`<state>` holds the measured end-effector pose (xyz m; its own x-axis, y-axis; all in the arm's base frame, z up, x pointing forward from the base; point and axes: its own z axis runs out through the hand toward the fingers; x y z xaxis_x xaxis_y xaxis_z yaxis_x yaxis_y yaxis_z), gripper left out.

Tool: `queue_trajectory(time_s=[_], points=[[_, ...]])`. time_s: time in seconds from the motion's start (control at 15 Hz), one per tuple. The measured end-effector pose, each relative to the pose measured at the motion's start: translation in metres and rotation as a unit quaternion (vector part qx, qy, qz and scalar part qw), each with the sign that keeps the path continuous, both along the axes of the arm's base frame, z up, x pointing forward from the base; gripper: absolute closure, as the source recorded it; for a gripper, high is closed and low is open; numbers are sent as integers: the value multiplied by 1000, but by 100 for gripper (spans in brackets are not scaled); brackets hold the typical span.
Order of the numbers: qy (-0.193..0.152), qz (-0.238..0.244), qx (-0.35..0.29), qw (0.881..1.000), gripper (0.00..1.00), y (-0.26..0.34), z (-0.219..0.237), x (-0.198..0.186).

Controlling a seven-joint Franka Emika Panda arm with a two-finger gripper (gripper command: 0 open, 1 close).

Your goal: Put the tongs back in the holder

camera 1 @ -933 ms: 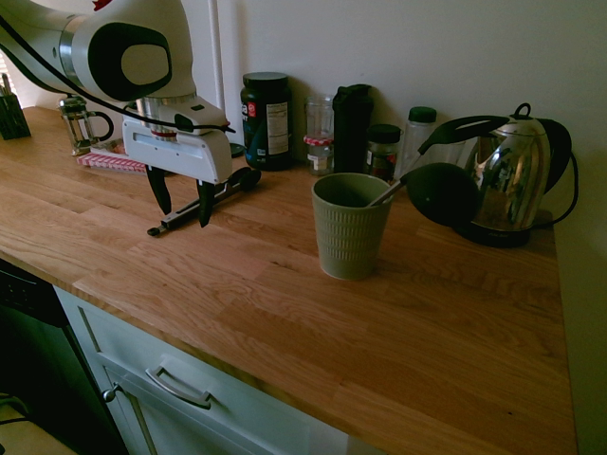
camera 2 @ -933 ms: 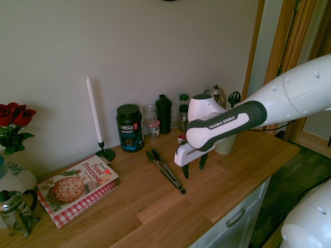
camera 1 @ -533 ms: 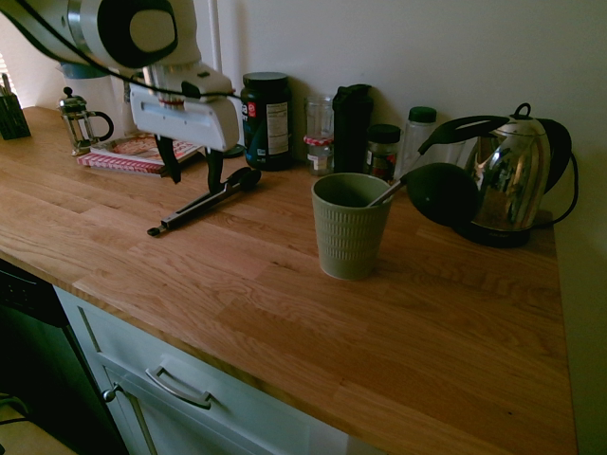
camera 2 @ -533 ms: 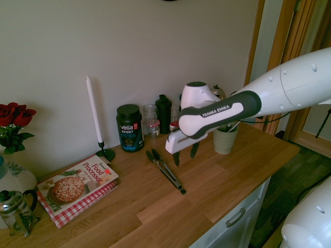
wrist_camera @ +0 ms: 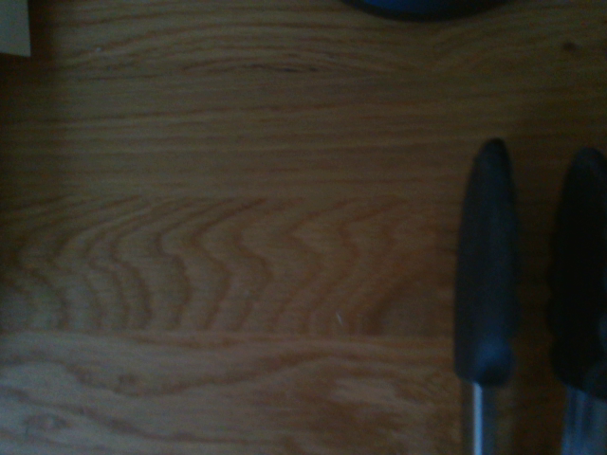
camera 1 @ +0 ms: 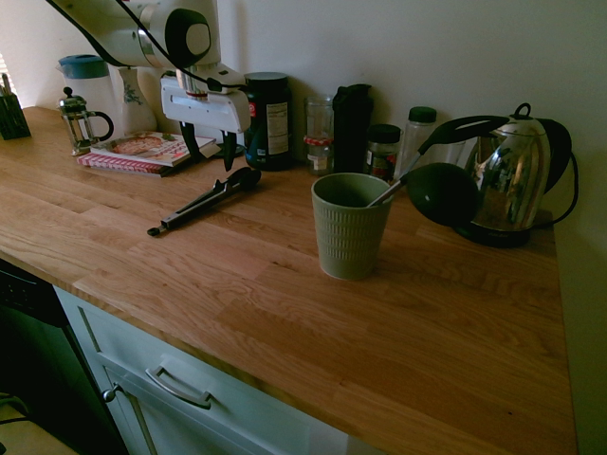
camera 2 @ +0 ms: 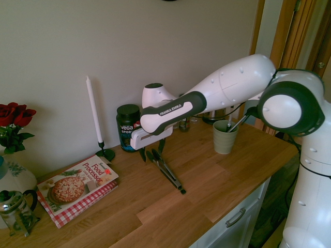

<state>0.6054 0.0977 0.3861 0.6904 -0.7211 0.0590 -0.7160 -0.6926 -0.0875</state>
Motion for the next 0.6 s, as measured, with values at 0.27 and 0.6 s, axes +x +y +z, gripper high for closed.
queue_trajectory(time_s=[0.27, 0.6], points=[[7, -11, -4, 1000, 100, 4, -16, 6], [14, -26, -5, 1000, 100, 10, -28, -1]])
